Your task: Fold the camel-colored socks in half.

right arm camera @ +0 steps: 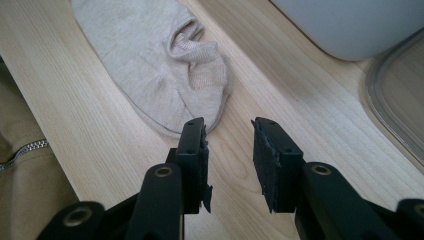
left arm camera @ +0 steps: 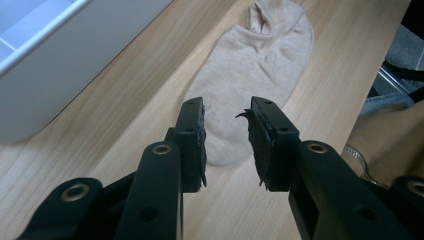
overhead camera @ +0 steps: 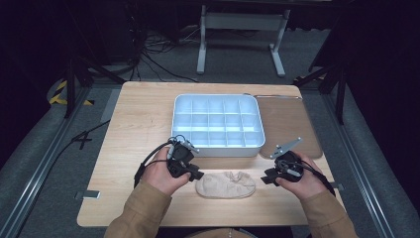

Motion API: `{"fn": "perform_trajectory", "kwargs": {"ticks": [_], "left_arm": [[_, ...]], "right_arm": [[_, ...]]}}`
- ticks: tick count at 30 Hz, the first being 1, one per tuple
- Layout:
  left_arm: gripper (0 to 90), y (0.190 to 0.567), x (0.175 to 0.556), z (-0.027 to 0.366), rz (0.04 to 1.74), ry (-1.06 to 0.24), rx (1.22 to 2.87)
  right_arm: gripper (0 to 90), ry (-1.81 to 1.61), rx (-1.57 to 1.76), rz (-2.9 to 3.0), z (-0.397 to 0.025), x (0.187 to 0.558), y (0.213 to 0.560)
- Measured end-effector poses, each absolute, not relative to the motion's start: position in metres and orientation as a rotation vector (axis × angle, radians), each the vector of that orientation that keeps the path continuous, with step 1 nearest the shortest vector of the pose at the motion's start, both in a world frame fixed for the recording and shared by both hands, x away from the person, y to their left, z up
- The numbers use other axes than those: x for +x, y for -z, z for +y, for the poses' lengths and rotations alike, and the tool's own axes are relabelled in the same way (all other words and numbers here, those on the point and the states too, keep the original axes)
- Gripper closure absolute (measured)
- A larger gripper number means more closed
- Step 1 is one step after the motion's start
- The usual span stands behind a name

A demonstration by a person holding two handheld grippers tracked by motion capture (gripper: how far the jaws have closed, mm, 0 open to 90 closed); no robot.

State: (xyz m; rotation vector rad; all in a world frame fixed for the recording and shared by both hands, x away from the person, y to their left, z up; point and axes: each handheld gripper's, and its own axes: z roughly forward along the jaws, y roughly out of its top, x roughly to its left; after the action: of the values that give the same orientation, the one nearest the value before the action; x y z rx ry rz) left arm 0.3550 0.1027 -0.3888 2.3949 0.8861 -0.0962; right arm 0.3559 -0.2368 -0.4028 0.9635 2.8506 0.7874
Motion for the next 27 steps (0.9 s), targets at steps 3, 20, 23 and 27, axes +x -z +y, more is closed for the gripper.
{"fn": "perform_trajectory", "kwargs": {"ticks": [3,20,23,27], "left_arm": [[69.2,0.397,0.357,0.102,0.941,0.091,2.406],[70.1,0.425,0.366,0.105,1.103,0.179,2.429],[70.4,0.430,0.366,0.102,1.097,0.198,2.446],[71.0,0.434,0.366,0.099,1.091,0.220,2.458]], "right_arm": [[66.5,-0.780,0.960,2.854,-0.235,0.356,0.404],[67.8,-0.753,0.924,2.901,-0.221,0.355,0.413],[67.4,-0.747,0.925,2.905,-0.219,0.354,0.414],[67.4,-0.732,0.908,2.921,-0.216,0.353,0.417]]}}
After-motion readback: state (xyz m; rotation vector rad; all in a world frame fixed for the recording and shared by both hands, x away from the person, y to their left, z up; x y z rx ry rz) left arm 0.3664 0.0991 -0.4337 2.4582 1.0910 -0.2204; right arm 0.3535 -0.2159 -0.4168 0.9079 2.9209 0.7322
